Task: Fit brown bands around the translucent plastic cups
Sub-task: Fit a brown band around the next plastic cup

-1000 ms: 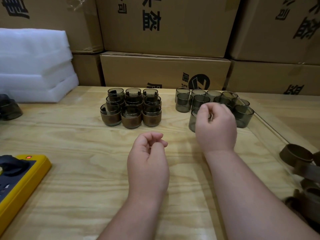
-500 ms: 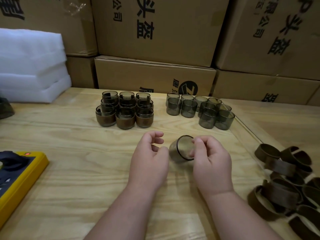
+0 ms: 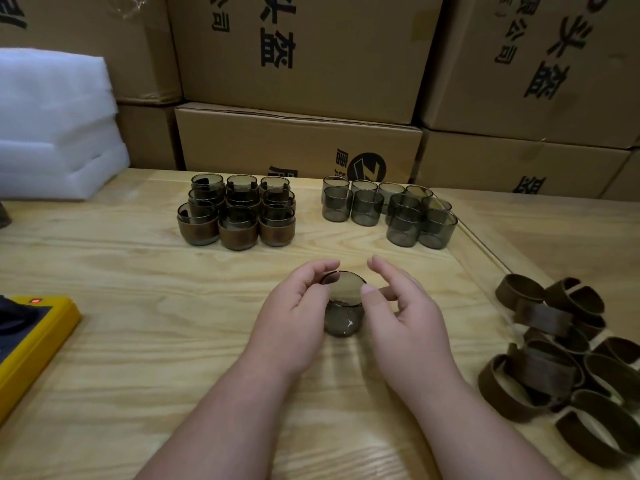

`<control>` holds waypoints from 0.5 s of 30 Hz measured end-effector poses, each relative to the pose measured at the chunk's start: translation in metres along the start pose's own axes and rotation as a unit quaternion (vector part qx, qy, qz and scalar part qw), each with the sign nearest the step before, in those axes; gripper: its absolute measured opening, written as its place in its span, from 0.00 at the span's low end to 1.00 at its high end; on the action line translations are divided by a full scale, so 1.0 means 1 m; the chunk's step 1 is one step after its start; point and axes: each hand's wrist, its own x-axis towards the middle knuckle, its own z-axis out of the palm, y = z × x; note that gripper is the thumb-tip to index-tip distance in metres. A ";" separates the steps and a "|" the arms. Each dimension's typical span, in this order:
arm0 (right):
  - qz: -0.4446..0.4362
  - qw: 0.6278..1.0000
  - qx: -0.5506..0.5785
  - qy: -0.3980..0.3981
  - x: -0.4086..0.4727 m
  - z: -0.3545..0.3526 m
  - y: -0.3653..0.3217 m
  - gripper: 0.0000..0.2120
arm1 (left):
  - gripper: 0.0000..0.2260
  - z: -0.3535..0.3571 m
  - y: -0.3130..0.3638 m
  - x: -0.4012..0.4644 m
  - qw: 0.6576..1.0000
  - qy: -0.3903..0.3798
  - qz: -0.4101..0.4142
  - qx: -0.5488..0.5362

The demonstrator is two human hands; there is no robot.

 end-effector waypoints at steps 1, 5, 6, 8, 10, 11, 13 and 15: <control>0.024 1.000 -0.004 -0.010 0.003 0.001 0.001 0.21 | 0.20 0.001 0.000 0.000 1.000 -0.007 -0.004 -0.001; 0.084 0.996 -0.001 -0.037 0.010 0.007 0.005 0.22 | 0.32 0.001 -0.003 0.000 0.996 -0.049 -0.011 0.077; 0.083 0.996 0.003 -0.042 0.011 0.007 0.006 0.21 | 0.36 0.000 -0.003 -0.001 0.994 -0.057 -0.012 0.098; 0.078 0.996 0.006 -0.044 0.012 0.008 0.007 0.18 | 0.42 0.001 -0.002 -0.002 0.988 -0.056 -0.011 0.144; 0.084 0.995 0.037 -0.032 0.012 0.009 0.008 0.14 | 0.43 0.003 -0.003 -0.004 0.976 -0.035 0.001 0.216; 0.092 0.994 0.059 -0.023 0.012 0.009 0.008 0.12 | 0.39 0.004 -0.003 -0.004 0.970 -0.019 0.007 0.243; 0.102 0.990 0.097 -0.001 0.013 0.009 0.008 0.10 | 0.28 0.004 -0.004 -0.004 0.968 0.008 0.015 0.251; 0.096 0.987 0.126 0.036 0.015 0.007 0.007 0.09 | 0.26 0.003 -0.007 -0.003 0.972 0.022 0.029 0.234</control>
